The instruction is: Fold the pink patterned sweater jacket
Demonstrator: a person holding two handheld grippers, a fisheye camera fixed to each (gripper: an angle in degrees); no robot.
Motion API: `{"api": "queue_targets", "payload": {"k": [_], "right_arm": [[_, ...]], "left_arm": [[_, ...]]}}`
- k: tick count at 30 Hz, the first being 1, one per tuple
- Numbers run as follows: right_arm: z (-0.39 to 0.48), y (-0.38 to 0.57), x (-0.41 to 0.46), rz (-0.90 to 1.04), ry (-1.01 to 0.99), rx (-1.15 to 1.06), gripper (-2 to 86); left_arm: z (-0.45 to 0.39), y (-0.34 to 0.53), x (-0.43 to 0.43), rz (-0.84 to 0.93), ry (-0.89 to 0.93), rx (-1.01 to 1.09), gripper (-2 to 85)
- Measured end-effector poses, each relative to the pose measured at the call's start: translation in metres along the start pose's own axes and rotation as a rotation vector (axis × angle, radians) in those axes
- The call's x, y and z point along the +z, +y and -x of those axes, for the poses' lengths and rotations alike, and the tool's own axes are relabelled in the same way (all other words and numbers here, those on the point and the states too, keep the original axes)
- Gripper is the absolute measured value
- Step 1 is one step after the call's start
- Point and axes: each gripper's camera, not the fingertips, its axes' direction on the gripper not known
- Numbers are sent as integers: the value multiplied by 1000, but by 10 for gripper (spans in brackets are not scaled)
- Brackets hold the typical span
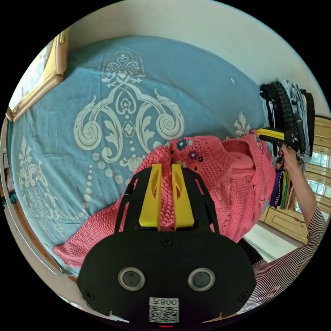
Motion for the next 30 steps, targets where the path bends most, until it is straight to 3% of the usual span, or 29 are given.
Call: {"api": "queue_targets", "payload": {"k": [3,7,10,14,18,23,30], "right_arm": [[-5,23,-13,-40,-60,17,27],[-19,86,-81,-298,-108,95,19],[-45,103,-90,-376,-168,215,13],[-74,74,-50,-271,-144,365,2],[-61,69,-33,-198,-136,309,-1],[-16,154,-21,-172,-77,158,9],[-3,306,34,71,-181,288,53]], "left_arm": [[-7,19,-27,-104,17,31,44],[-5,54,-95,-371,29,36,45],[14,43,-100,-406,37,-18,55],[43,16,-70,-389,59,-187,66],[41,32,-42,-423,179,-185,69],[3,102,19,-228,261,-51,68],[-31,236,109,60,373,-158,69]]}}
